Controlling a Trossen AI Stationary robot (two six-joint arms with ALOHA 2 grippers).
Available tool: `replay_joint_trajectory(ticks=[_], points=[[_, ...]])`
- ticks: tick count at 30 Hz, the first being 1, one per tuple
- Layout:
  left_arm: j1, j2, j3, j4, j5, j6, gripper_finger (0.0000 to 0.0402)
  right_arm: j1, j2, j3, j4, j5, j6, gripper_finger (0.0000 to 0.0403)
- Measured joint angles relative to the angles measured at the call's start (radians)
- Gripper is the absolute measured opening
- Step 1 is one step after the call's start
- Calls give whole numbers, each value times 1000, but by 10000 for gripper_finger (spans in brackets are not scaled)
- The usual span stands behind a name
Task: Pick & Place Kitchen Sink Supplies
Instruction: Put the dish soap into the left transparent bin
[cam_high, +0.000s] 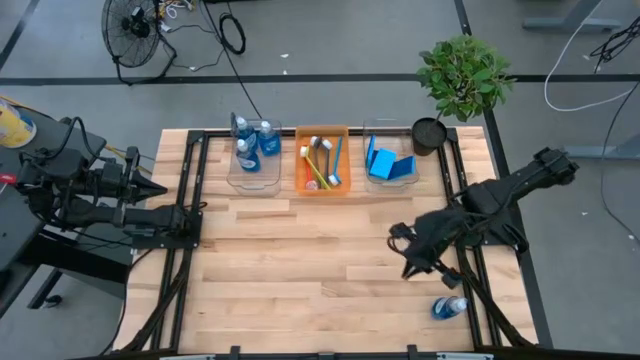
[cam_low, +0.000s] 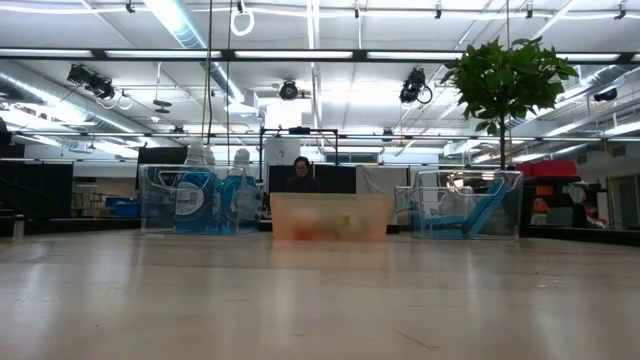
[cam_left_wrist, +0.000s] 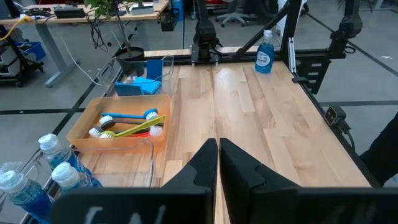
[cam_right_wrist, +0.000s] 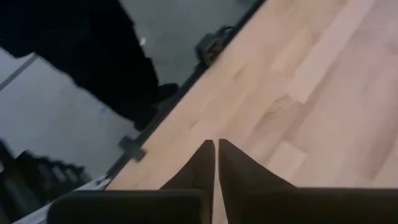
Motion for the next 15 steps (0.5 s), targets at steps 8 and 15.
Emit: replay_joint_trajectory(ticks=[8,15], points=[[0,0,0,0,0,0,23,136,0,63,-162,1,47,68],[0,0,0,0,0,0,23,230,0,68,-236,2,121,145]])
